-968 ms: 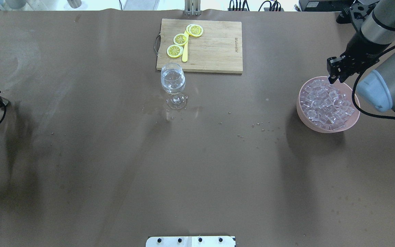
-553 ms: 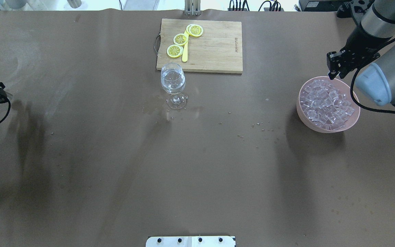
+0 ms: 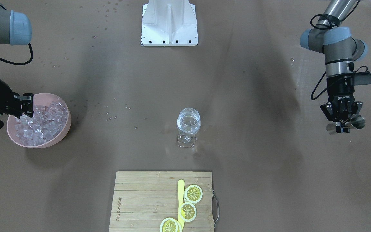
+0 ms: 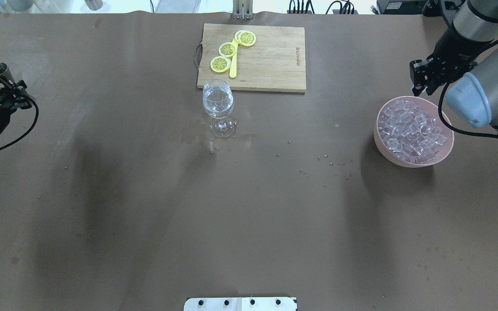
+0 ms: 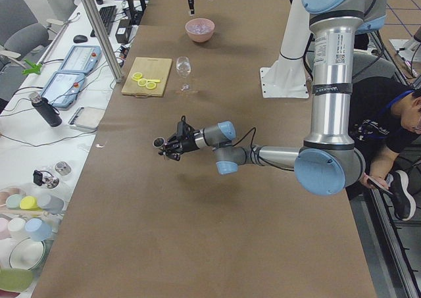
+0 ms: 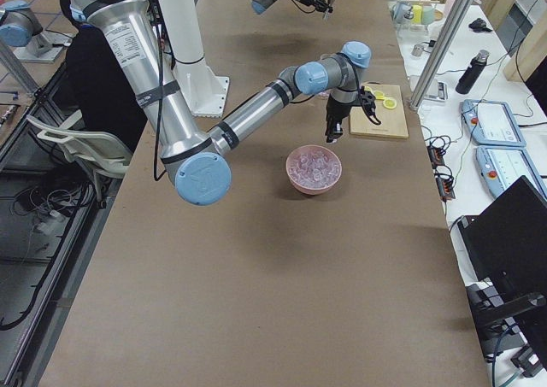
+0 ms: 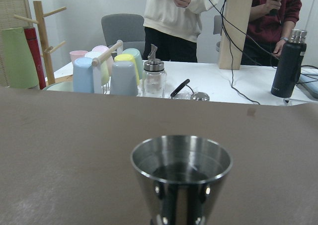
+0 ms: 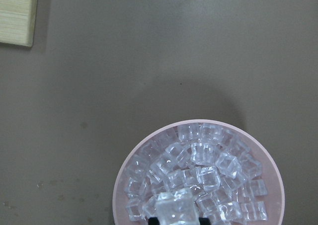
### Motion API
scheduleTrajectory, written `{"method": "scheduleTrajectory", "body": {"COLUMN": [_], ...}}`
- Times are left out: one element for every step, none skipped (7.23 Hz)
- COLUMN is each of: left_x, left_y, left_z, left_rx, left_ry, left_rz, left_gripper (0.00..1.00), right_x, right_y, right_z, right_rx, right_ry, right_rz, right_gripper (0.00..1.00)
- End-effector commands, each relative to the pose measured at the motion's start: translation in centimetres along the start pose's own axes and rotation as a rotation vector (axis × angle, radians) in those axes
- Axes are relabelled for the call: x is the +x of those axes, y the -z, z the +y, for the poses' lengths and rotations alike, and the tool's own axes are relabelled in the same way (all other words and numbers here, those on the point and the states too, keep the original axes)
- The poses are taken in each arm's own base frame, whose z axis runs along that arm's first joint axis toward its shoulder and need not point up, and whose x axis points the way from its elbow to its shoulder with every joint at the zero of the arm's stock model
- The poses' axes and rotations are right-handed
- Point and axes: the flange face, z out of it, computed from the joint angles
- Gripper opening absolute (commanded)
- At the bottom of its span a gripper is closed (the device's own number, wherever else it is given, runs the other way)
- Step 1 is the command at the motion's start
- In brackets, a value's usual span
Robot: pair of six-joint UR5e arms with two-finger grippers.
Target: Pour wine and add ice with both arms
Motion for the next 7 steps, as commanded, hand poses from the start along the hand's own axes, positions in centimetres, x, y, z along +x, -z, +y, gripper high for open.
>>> {"method": "scheduleTrajectory", "body": {"left_x": [7.5, 12.8, 20.4, 26.0, 29.0, 29.9, 30.6], "left_y": [1.1, 0.4, 0.9, 1.9, 3.0, 4.0, 4.6], "left_z": [-5.0, -8.1, -8.9, -8.8, -7.5, -7.1, -5.9], "left_rx": [0.008, 0.078, 0.085, 0.090, 0.083, 0.103, 0.108], "left_ry": [-0.106, -0.161, -0.189, -0.207, -0.230, -0.228, -0.239], "left_rz": [0.002, -0.028, -0.029, -0.021, -0.014, -0.009, -0.006], "left_gripper": [0.18, 0.17, 0.17, 0.17, 0.16, 0.16, 0.16], "right_x": [-0.1, -0.3, -0.2, -0.2, -0.4, -0.1, 0.3], "right_y": [0.1, 0.3, 0.2, 0.2, 0.3, 0.7, 1.0], "right_z": [-0.1, -0.1, -0.1, -0.1, -0.2, -0.3, -0.4], "right_rx": [0.002, 0.004, 0.004, 0.004, 0.005, 0.011, 0.015], "right_ry": [0.000, -0.001, -0.005, -0.009, -0.009, -0.013, -0.020], "right_rz": [-0.001, -0.002, 0.000, 0.000, -0.001, -0.003, -0.003], "right_gripper": [0.00, 0.00, 0.00, 0.00, 0.00, 0.00, 0.00]}}
